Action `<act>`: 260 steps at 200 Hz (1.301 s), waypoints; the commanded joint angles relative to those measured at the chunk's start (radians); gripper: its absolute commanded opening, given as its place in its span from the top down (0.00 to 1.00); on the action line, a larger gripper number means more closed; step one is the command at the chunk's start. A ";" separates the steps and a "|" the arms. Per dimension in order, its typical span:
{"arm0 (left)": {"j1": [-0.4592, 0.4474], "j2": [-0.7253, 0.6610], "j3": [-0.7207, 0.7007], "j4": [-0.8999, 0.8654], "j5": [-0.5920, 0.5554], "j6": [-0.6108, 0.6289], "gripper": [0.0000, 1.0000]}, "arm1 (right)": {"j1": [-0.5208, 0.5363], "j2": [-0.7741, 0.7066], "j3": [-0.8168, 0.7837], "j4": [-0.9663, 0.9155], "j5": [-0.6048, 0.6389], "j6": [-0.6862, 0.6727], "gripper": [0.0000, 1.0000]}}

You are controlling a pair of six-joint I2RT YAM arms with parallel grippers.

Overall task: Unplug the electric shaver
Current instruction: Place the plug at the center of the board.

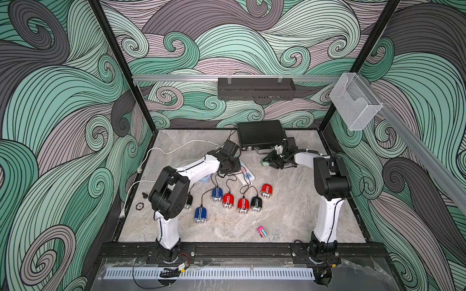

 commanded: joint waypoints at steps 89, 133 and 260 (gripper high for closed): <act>-0.045 -0.099 0.020 -0.070 -0.058 0.033 0.59 | -0.004 0.004 -0.027 -0.126 0.075 -0.028 0.48; -0.061 -0.095 0.020 -0.078 -0.064 0.036 0.45 | -0.004 -0.009 -0.029 -0.150 0.083 -0.035 0.43; -0.136 -0.093 0.064 -0.127 -0.086 0.059 0.37 | -0.016 -0.119 -0.112 -0.183 0.090 -0.049 0.42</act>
